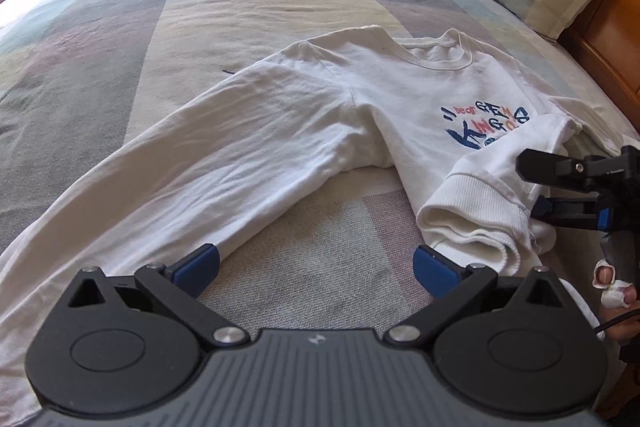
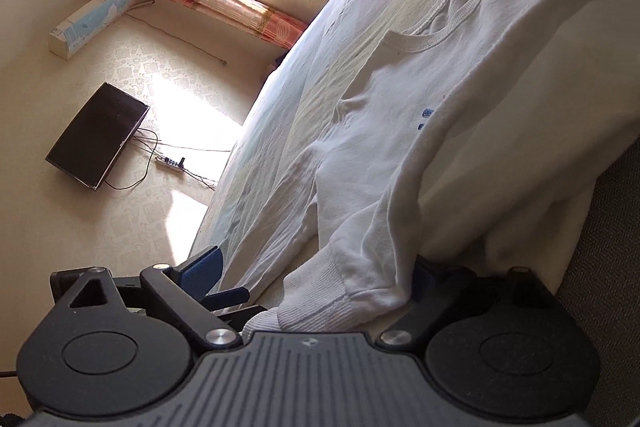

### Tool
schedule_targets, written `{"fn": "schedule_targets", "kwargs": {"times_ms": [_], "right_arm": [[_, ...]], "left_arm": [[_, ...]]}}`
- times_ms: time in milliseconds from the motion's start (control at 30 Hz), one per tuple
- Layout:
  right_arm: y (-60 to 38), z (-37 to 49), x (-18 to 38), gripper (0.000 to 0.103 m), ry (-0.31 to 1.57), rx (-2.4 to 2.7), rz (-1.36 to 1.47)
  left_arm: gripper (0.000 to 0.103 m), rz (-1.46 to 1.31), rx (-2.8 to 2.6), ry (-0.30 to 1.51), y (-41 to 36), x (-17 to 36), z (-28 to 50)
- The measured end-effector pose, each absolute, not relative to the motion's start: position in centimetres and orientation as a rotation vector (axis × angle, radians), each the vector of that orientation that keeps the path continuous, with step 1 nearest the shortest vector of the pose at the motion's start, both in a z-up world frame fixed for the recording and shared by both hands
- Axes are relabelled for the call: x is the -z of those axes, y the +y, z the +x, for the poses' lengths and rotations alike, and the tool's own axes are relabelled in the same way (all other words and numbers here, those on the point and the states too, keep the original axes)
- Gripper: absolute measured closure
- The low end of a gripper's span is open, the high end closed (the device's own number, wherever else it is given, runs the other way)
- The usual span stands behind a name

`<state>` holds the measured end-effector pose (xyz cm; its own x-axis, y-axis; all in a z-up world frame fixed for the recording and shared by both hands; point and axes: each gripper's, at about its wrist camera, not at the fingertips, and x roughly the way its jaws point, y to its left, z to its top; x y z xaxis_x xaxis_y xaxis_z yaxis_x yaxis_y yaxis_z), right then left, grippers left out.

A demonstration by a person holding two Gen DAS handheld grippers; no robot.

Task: Fold clothes

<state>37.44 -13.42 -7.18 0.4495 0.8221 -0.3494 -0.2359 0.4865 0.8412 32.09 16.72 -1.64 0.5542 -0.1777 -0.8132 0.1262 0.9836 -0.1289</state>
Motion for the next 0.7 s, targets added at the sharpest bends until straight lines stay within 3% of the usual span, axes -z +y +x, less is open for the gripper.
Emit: {"fn": "schedule_targets", "kwargs": {"times_ms": [67,100,133,167,500,533,700], "right_arm": [[-14.4,37.6,8.3,0.052,0.864,-0.697,0.821],[-14.9,37.7,9.0,0.064,0.869,-0.673,0.829],[-15.5,37.9,9.7,0.093,0.88,-0.66,0.86],[-16.2,38.3,10.4,0.101,0.898,-0.662,0.921],[-15.4,39.2,10.4,0.1,0.985,-0.638,0.925],[-15.5,39.3,10.0,0.096,0.999,-0.636,0.929],[-17.0,37.4,6.5,0.096,0.965,-0.67,0.897]], "left_arm": [[0.001,-0.068,0.174,0.971,16.8,1.8,31.9],[0.001,-0.073,0.171,0.974,16.8,1.8,31.8],[0.001,-0.076,0.166,0.976,16.9,1.9,31.8],[0.001,-0.078,0.161,0.978,16.9,2.0,31.7],[0.001,-0.083,0.139,0.974,17.1,1.5,31.2],[0.001,-0.086,0.138,0.969,17.1,1.3,31.1],[0.001,-0.088,0.132,0.951,16.8,0.6,31.1]]}}
